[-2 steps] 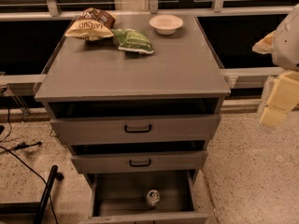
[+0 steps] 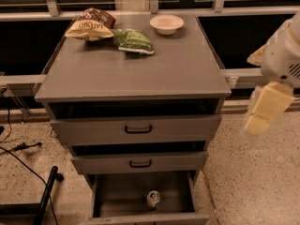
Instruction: Pick 7up can from bottom drawer and place on counter
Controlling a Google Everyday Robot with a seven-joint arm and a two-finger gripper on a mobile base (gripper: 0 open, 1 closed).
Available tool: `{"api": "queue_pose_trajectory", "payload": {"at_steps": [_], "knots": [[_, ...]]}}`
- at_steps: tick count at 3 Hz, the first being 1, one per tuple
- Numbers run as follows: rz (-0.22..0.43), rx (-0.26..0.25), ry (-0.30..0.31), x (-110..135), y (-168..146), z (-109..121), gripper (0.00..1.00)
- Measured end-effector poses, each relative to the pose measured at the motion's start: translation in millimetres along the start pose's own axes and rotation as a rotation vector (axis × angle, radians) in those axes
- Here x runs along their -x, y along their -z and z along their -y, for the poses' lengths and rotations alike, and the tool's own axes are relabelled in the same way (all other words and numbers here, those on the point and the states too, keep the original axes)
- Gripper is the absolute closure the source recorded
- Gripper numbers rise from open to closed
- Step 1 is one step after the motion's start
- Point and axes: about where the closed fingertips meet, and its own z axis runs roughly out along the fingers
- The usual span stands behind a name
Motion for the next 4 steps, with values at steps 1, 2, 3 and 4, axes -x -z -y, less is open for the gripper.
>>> {"api": "queue_pose_trajectory", "payload": {"at_steps": [1, 2, 3, 4], "knots": [[0.024, 0.021, -0.059, 2.1, -23.7, -10.2, 0.00], [0.024, 0.058, -0.160, -5.6, -63.0, -20.5, 0.00], [0.016, 0.102, -0.313, -20.6, -106.0, -27.0, 0.00], [0.042, 0.149, -0.517, -32.5, -154.4, -32.9, 0.00]]}}
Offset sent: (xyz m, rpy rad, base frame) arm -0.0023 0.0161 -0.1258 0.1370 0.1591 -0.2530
